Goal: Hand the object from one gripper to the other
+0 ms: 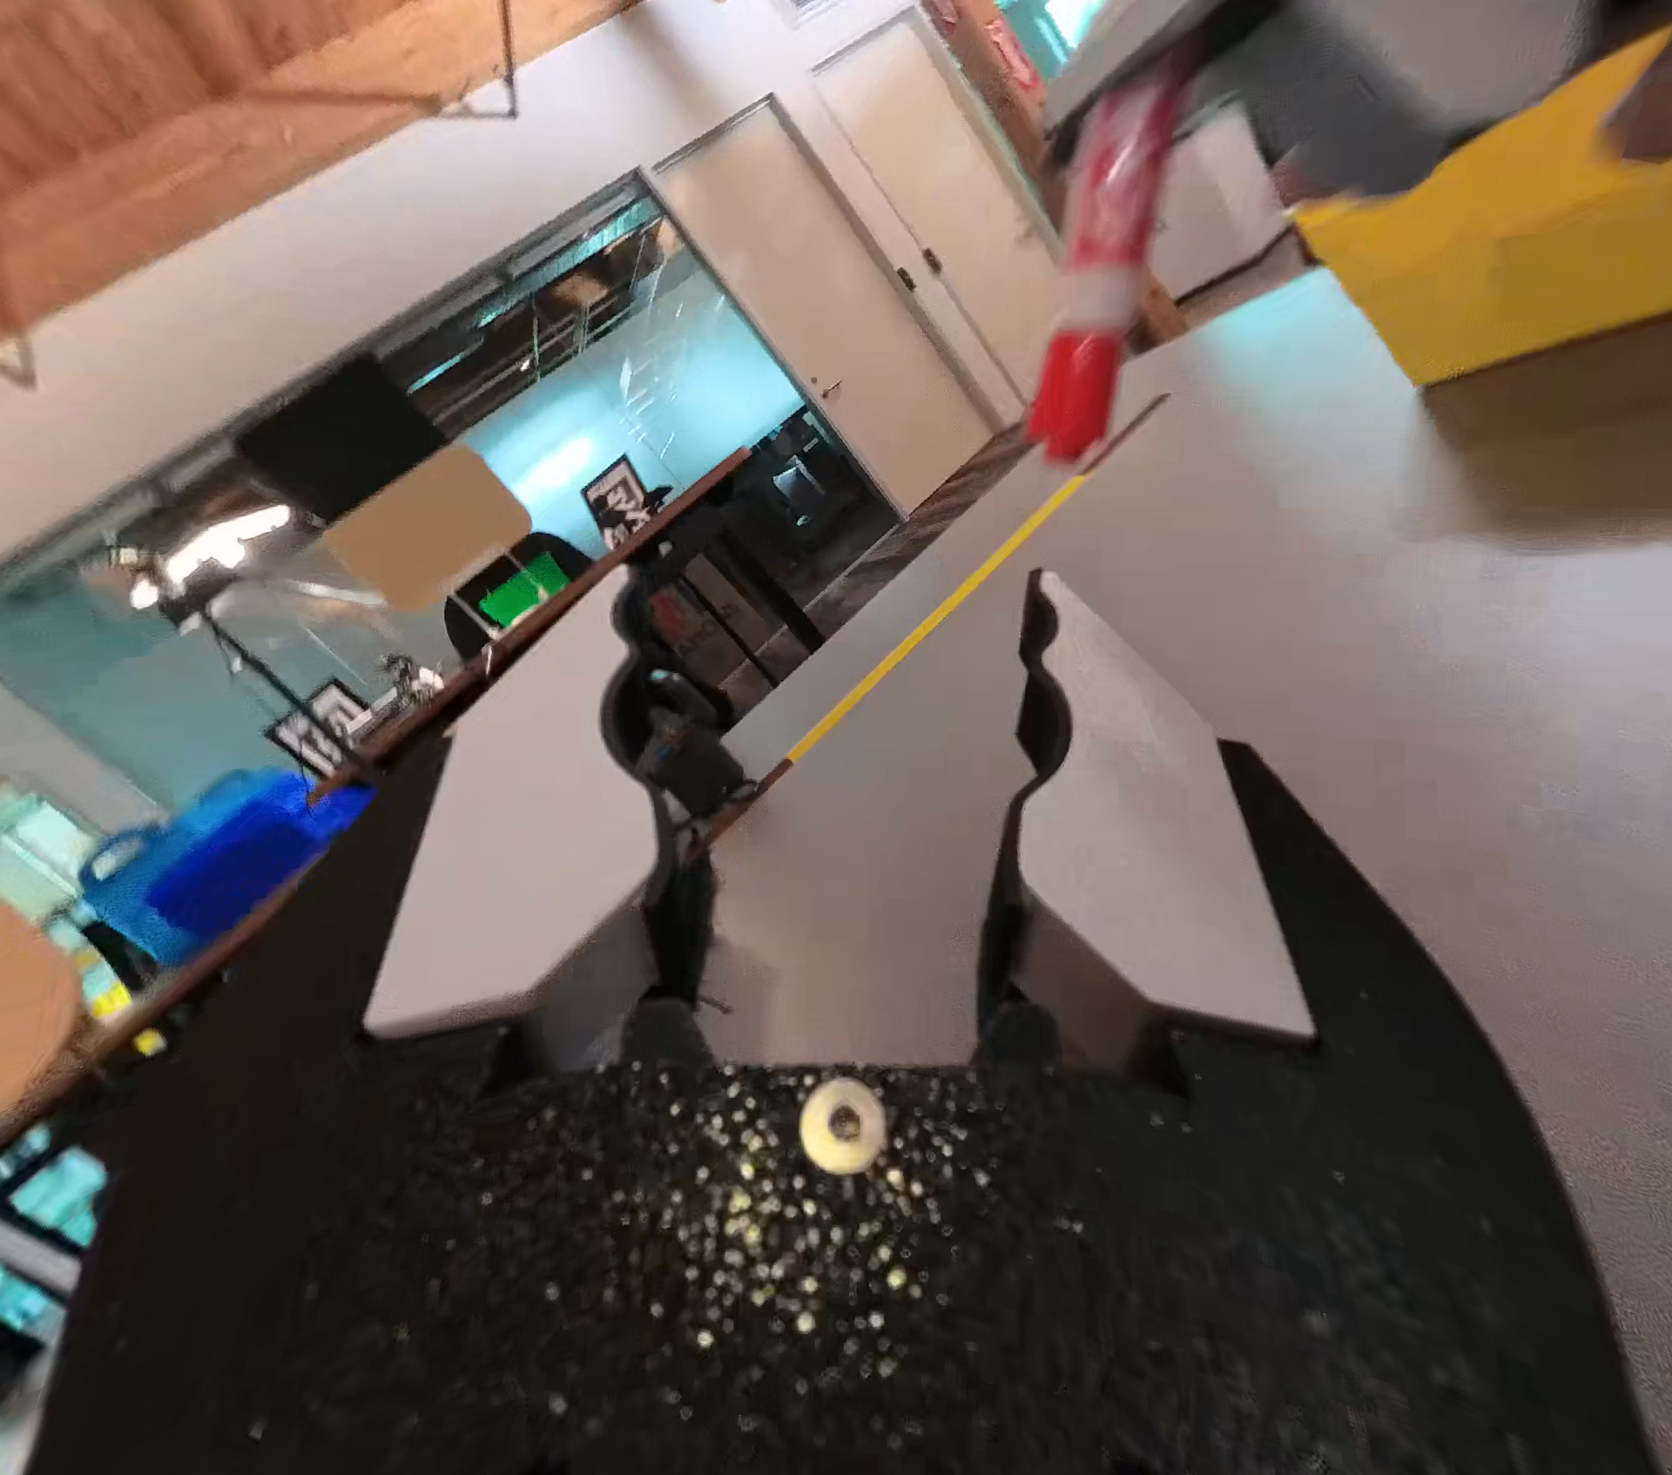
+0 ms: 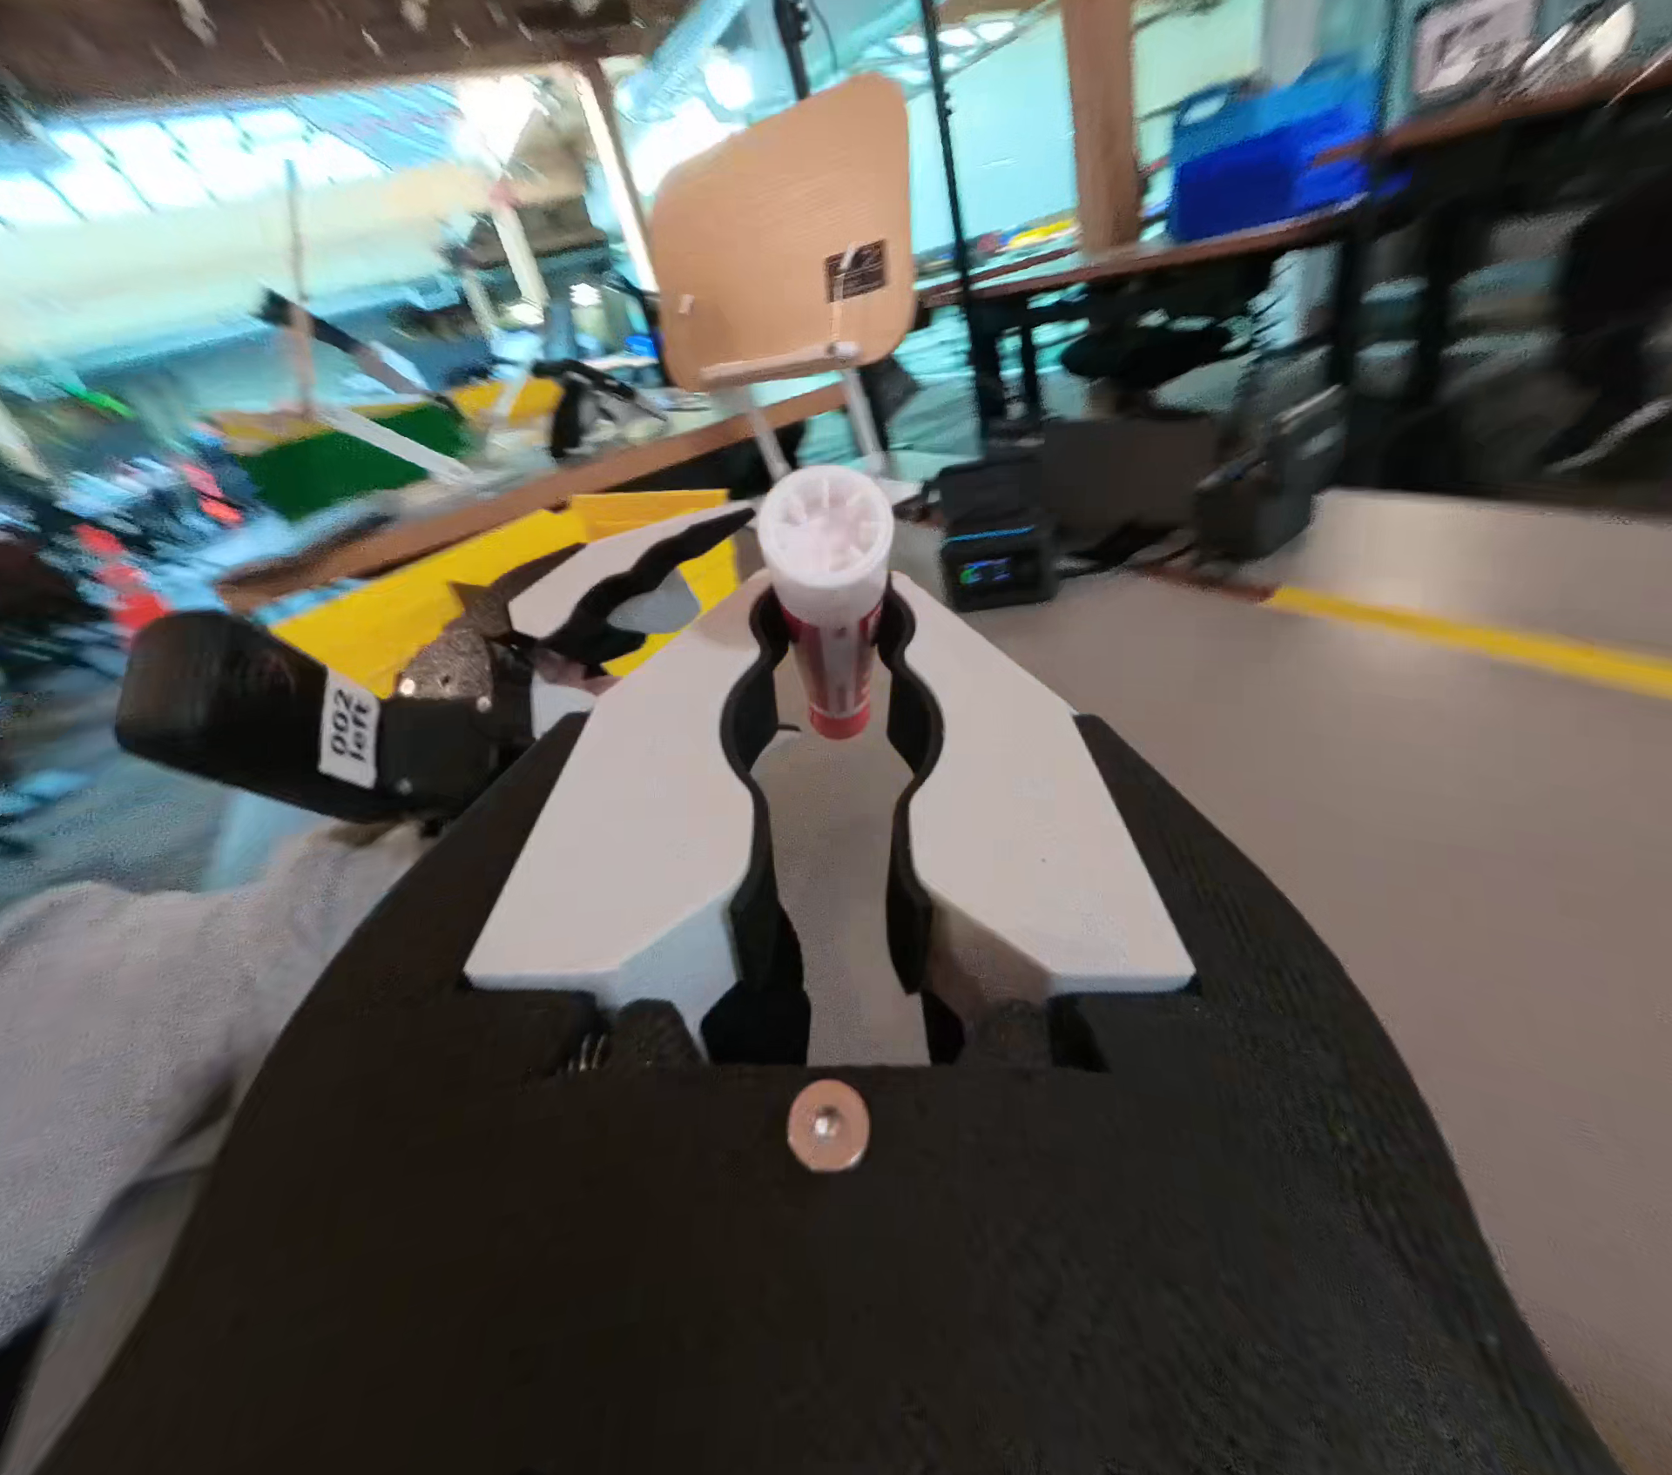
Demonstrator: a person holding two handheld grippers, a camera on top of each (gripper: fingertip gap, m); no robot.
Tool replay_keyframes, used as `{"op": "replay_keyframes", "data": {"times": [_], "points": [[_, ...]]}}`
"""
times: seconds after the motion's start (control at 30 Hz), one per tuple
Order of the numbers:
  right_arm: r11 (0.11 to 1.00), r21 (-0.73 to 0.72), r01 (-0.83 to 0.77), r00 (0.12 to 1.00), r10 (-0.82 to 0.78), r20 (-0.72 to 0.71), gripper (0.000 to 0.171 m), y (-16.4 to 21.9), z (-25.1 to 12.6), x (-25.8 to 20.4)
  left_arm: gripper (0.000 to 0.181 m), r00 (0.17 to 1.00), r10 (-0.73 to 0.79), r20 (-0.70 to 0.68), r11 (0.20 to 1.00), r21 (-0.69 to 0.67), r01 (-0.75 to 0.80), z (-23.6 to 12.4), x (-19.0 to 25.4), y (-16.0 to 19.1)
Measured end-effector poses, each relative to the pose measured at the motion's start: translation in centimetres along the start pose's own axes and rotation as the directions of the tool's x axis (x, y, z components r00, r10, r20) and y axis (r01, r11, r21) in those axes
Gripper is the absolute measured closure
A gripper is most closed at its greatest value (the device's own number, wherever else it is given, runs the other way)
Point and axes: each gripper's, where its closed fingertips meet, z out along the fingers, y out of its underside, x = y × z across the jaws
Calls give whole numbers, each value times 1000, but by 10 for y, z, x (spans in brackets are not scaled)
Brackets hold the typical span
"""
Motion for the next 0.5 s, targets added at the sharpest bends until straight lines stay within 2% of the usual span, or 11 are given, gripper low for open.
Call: {"op": "replay_keyframes", "data": {"times": [0.1, 0.2, 0.27, 0.4, 0.5], "points": [[988, -52, 145, 983, -150, -109, 154, -34, -32, -12, 102, 988, -145, 48, 989, 9, 144, -3, -19, 7], [940, -259, 220, 938, -277, -207, 153, -51, -80, -10, 103, 984, -174, 49, 985, -8, 175, -1, -20, 12], [876, -439, 199, 883, -355, -308, 153, -56, -123, 10, 106, 985, -168, 33, 986, -20, 168, 1, -16, 13], [669, -733, -120, 800, -372, -471, 153, -40, -220, 59, 110, 988, -156, -9, 987, -41, 155, 5, -6, 14], [459, -809, -368, 772, -334, -541, 153, -16, -278, 81, 112, 987, -154, -35, 987, -44, 153, 6, -1, 13]]}}
